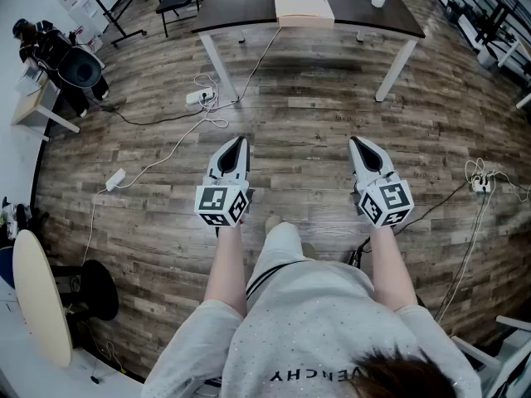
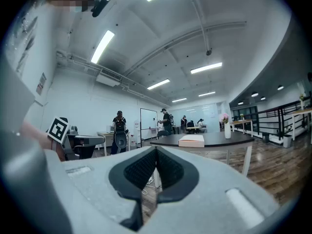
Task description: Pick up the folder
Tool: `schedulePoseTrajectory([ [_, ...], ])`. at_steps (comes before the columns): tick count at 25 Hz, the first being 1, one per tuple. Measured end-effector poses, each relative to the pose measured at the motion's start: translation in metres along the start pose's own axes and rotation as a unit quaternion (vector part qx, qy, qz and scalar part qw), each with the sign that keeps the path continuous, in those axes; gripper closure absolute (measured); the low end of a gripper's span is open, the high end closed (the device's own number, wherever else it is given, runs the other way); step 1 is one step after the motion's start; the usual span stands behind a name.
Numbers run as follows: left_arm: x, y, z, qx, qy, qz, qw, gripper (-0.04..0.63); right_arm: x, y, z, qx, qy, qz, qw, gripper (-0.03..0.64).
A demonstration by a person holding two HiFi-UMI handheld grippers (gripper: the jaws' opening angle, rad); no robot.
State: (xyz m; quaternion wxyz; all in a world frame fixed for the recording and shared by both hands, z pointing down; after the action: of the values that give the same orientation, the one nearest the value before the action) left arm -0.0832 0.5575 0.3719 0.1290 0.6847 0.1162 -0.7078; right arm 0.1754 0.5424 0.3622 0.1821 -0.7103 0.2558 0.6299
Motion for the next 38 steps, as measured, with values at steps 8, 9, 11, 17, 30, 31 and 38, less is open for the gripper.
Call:
schedulePoseTrajectory([
  [8,0.002,0.021,-0.007,-0.011,0.007,0.001,0.9999,0.597,-0.003,0.006,-0.016,-0.001,0.001,0.002,1.0,0.618],
  [9,0.001,0.026,-0.005,-0.012,0.008,0.001,0.9999,0.597,-0.003,0.011,-0.019,-0.001,0.0,0.003,1.0,0.618],
  [11,-0.001,0.04,0.0,-0.014,0.008,0.003,0.9999,0.597,-0.003,0.021,-0.025,0.0,-0.004,0.004,1.0,0.618],
  [17,-0.004,0.087,0.008,-0.028,0.01,0.005,0.9996,0.597,-0.001,0.055,-0.056,-0.016,0.005,0.0,1.0,0.618],
  [30,-0.022,0.22,0.078,-0.038,-0.015,0.031,0.9987,0.597,-0.007,0.183,-0.123,-0.028,0.028,0.035,0.999,0.532],
  [31,-0.022,0.23,0.084,-0.04,-0.015,0.033,0.9985,0.597,-0.007,0.193,-0.128,-0.03,0.03,0.038,0.998,0.528],
  [38,-0.023,0.297,0.12,-0.05,-0.016,0.042,0.9977,0.597,-0.01,0.254,-0.161,-0.044,0.043,0.049,0.997,0.512],
])
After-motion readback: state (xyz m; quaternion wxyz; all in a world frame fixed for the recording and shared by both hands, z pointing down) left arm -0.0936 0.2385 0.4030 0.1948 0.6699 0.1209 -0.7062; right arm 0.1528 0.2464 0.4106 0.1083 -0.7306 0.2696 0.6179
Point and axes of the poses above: the fingertips, and each gripper's own axes: y forward along the fingers, z to its left, x out of its top, the point moved 2 cm from there along -y, backward along the fingers, and after that the axes turned 5 degrees about y, right-handed, at the moved point
